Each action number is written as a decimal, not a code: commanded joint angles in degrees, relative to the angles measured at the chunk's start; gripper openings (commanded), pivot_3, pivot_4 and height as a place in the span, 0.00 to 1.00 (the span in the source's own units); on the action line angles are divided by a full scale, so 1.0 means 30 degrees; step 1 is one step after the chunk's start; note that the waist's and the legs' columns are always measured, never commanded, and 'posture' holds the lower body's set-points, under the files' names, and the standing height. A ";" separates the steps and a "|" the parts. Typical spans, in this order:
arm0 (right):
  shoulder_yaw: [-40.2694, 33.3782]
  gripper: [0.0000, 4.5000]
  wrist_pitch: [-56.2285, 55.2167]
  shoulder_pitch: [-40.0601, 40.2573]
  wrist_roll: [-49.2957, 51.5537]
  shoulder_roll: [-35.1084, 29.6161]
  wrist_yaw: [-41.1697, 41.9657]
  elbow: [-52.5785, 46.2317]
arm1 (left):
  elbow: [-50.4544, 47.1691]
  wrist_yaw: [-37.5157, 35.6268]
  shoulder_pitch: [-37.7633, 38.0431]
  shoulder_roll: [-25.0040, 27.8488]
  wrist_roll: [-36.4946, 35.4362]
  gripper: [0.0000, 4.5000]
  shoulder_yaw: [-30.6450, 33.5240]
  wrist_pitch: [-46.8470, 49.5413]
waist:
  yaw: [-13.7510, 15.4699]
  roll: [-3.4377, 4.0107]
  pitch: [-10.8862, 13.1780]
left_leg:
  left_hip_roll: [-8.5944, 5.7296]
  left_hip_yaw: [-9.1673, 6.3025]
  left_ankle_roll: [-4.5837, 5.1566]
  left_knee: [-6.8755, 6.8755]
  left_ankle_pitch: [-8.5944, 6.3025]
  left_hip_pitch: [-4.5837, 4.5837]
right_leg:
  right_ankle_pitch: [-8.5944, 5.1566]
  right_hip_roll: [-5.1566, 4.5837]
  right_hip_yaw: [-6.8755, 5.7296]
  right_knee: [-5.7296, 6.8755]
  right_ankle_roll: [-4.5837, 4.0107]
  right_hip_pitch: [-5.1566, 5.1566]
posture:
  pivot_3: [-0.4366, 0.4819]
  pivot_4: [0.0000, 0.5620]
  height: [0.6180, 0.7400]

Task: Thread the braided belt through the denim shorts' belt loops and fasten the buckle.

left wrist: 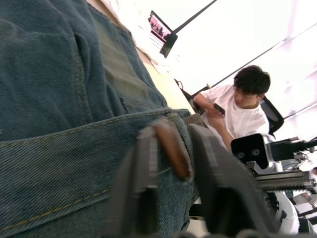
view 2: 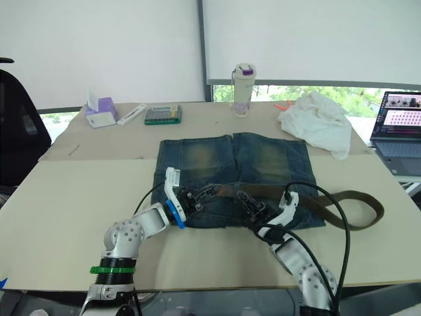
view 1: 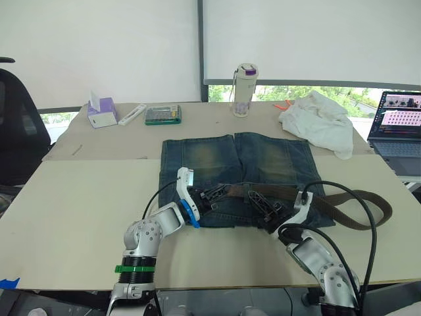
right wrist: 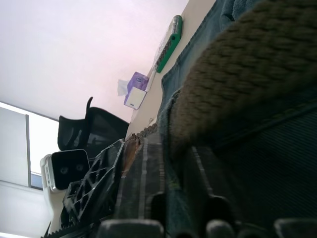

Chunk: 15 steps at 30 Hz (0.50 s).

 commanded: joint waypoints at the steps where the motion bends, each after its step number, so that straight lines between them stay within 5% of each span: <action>1: -0.0451 0.53 -0.0344 0.0110 -0.0220 -0.0670 0.0496 -0.1211 | -0.0454 0.0553 -0.0005 0.0397 0.0562 0.00 0.0269 -0.0827 | -0.0001 0.0000 0.0000 | 0.0000 0.0000 0.0000 0.0000 0.0000 0.0001 | 0.0000 0.0000 0.0001 -0.0001 0.0000 0.0000 | 0.48 0.27 1.00; 5: -0.1633 0.84 -0.0789 0.0957 -0.1396 -0.2344 0.0888 -0.1028 | -0.0275 0.2016 0.0269 0.2295 0.1941 0.00 0.0900 -0.0499 | -0.0009 -0.0002 0.0001 | 0.0000 0.0000 0.0000 -0.0001 0.0000 0.0005 | 0.0000 0.0001 0.0001 0.0000 0.0000 0.0001 | 0.48 0.27 1.00; 15: -0.2782 0.84 -0.0545 0.1896 -0.1302 -0.3521 0.1563 -0.0941 | 0.0203 0.3329 0.0408 0.4999 0.3317 0.00 0.3064 -0.1952 | -0.0019 -0.0011 0.0006 | 0.0011 0.0000 -0.0002 -0.0007 -0.0002 0.0022 | 0.0000 -0.0015 0.0015 0.0005 -0.0001 0.0003 | 0.48 0.27 1.00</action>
